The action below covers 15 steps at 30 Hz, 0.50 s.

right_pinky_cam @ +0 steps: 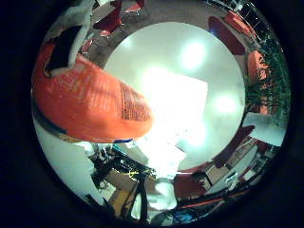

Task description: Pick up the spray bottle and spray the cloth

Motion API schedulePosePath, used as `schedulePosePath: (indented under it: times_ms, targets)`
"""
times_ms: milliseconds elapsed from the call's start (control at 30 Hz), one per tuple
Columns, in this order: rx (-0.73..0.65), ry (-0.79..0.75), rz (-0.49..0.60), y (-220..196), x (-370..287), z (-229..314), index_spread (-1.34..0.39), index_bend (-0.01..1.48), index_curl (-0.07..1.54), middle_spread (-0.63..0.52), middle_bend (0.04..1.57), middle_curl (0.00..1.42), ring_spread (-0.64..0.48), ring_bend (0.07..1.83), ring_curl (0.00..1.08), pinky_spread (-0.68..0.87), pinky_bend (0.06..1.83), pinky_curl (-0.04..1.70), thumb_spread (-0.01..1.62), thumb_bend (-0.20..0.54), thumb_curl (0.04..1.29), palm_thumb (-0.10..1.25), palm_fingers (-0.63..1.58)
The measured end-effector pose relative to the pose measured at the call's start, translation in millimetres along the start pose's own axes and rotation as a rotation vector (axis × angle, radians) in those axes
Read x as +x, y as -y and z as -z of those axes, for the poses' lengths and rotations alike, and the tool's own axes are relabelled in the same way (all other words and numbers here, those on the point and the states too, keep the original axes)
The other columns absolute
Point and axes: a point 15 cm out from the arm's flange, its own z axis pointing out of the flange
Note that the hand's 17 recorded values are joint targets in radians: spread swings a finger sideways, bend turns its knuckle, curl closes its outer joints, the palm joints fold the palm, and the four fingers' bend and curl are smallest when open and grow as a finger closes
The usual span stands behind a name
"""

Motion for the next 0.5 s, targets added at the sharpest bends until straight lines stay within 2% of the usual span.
schedulePosePath:
  times_ms: [267, 500]
  targets:
    - [0.053, 0.118, 0.071, -21.5, 26.6, -88.9, -0.20, 1.14, 0.71, -0.07, 1.36, 0.59, -0.15, 1.48, 0.56, -0.24, 0.99, 1.30, 0.90, -0.015, 0.81, 1.05, 1.20]
    - [0.094, 0.215, 0.106, -46.9, 39.0, -135.8, -0.20, 1.13, 0.71, -0.07, 1.36, 0.58, -0.15, 1.47, 0.56, -0.23, 0.99, 1.30, 0.89, -0.015, 0.82, 1.05, 1.21]
